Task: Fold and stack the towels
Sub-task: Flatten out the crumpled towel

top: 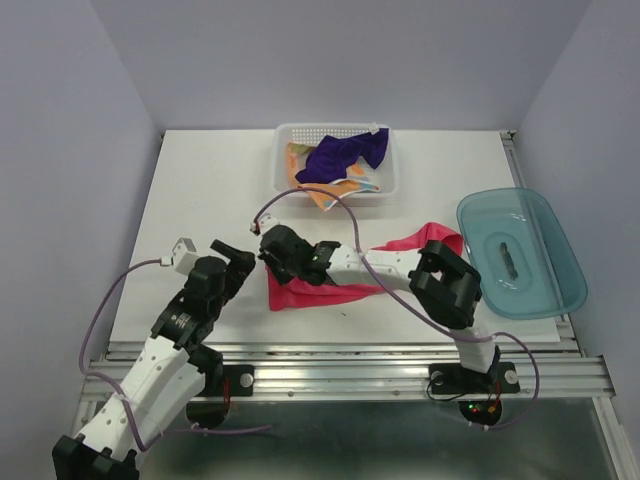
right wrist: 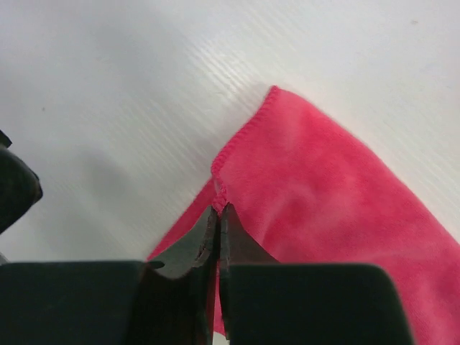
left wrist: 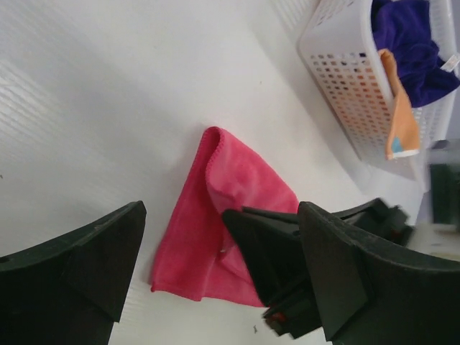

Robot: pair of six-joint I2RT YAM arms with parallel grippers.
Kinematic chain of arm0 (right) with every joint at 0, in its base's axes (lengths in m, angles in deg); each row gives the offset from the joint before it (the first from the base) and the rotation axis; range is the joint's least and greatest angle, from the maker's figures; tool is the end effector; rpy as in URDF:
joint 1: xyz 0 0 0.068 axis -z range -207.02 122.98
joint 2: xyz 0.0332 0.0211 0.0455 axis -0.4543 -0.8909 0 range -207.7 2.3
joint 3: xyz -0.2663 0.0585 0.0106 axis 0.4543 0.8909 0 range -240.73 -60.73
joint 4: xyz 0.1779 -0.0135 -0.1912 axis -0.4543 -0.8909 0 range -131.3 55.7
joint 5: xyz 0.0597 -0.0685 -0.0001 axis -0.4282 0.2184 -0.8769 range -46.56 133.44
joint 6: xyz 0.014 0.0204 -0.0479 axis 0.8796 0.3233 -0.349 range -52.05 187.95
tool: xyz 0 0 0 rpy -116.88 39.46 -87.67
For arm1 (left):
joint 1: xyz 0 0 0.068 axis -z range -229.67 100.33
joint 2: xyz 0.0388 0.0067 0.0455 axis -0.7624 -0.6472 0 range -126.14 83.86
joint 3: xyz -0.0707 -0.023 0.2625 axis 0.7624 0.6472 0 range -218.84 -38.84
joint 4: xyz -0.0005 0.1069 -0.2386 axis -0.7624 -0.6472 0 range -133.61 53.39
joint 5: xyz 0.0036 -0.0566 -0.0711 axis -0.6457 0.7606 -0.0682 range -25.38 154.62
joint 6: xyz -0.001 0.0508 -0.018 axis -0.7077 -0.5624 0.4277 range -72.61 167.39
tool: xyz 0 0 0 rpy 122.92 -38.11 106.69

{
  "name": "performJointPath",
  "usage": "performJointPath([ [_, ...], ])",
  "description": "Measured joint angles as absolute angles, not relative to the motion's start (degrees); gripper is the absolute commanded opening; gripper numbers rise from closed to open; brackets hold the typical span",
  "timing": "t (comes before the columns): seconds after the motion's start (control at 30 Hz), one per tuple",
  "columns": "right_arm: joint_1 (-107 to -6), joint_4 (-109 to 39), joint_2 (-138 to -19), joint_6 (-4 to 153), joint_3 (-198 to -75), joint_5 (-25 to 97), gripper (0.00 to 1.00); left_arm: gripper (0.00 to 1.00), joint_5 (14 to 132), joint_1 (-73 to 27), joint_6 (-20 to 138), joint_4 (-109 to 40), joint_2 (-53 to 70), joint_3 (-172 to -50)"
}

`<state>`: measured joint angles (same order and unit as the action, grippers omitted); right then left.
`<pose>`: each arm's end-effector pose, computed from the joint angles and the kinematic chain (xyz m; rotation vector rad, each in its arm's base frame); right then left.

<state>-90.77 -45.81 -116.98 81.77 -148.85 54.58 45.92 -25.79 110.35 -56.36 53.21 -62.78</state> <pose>0.2141 0.4184 0.1945 -0.8978 2.1654 0.4650 0.1323 -0.0461 0.2311 -0.8843 1.8654 -0.6286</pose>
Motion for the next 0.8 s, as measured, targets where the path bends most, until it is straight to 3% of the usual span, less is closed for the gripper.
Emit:
performJointPath([
  [0.4,-78.8,-39.6,-98.5,87.8,-131.9,55.2,0.01,0.99,60.5,-25.1,101.5,-44.8,39.0,-56.3],
  [0.8,-76.5,-39.8,-96.6,90.2,-128.4,55.3,0.01,0.98,60.8,-16.9,98.7,-41.0,27.6,-59.4],
])
